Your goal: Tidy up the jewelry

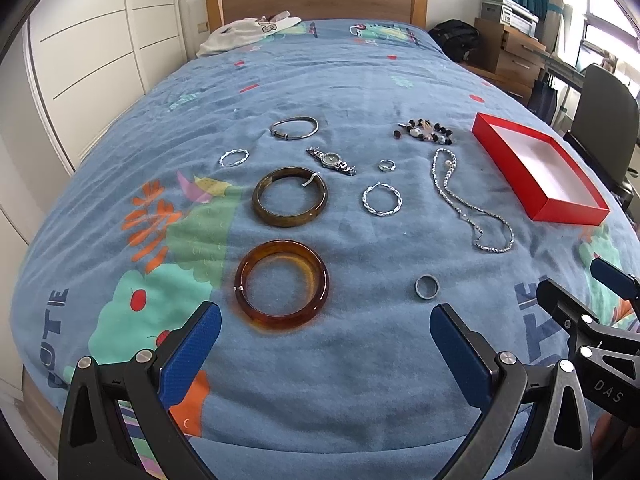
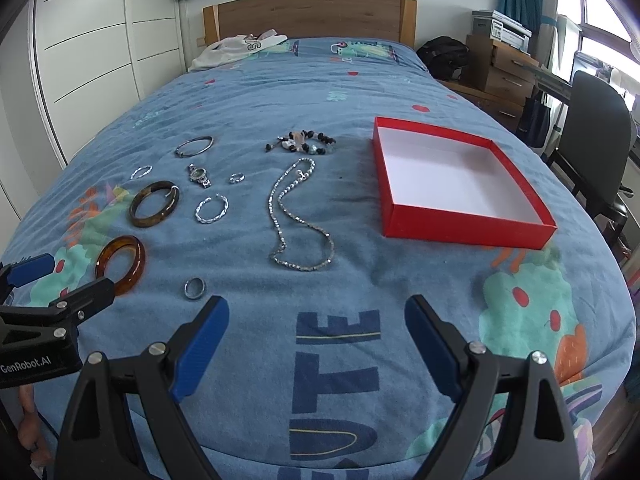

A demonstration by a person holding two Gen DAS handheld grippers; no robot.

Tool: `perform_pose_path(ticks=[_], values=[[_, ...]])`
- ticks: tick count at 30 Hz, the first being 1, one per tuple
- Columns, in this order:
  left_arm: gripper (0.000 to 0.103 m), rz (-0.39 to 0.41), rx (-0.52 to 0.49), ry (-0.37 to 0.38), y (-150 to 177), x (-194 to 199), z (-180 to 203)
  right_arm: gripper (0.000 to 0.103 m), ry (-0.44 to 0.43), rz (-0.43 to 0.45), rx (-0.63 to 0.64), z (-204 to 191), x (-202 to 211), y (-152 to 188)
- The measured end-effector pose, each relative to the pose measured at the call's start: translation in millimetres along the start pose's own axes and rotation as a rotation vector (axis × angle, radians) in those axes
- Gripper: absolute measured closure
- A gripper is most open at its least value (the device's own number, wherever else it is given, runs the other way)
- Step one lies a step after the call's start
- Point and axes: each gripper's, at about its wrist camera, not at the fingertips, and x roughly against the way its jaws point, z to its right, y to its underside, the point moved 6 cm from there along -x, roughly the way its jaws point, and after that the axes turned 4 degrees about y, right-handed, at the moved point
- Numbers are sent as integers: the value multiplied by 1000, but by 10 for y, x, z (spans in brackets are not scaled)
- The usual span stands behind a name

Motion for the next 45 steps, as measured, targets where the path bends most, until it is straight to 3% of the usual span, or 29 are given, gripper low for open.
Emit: perform_pose_path(ticks=[26, 39, 45], values=[[1, -40, 20, 13, 68, -35, 7, 13, -2, -12, 4, -25, -14, 32], [1, 5, -7, -25, 24, 181, -6, 13, -45, -1, 11, -84, 128, 0], [1, 29, 1, -1, 3, 244, -3, 13, -41, 14, 5, -29, 185, -18]])
